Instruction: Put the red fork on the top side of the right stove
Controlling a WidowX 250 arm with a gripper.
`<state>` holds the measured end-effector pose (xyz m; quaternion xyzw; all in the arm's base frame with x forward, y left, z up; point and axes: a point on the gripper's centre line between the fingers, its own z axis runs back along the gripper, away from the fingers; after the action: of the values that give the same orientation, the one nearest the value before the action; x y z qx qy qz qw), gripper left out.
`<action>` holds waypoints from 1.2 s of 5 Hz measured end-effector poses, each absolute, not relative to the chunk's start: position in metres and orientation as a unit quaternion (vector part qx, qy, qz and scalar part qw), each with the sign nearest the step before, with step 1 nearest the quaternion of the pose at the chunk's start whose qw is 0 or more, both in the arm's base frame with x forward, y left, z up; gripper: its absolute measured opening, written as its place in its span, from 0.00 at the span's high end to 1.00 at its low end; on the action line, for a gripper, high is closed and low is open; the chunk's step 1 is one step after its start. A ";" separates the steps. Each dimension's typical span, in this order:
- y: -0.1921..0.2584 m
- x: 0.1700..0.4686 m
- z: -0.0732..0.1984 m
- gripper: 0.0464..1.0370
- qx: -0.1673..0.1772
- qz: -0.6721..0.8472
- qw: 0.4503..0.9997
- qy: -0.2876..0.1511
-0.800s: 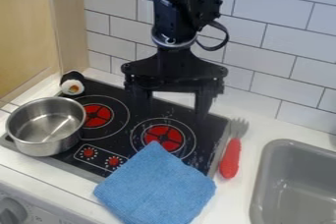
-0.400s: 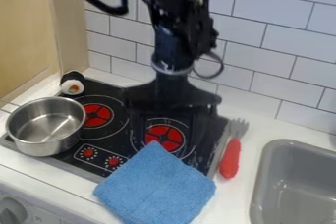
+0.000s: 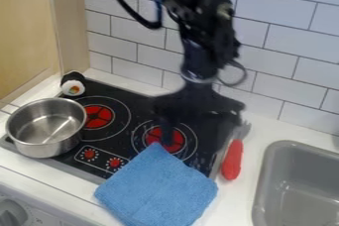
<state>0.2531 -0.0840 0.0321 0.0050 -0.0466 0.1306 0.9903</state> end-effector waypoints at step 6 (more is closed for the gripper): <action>-0.154 0.314 -0.008 0.07 0.000 0.074 0.997 -0.023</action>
<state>0.3141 -0.1539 -0.0077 0.0002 -0.0226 0.0743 0.9970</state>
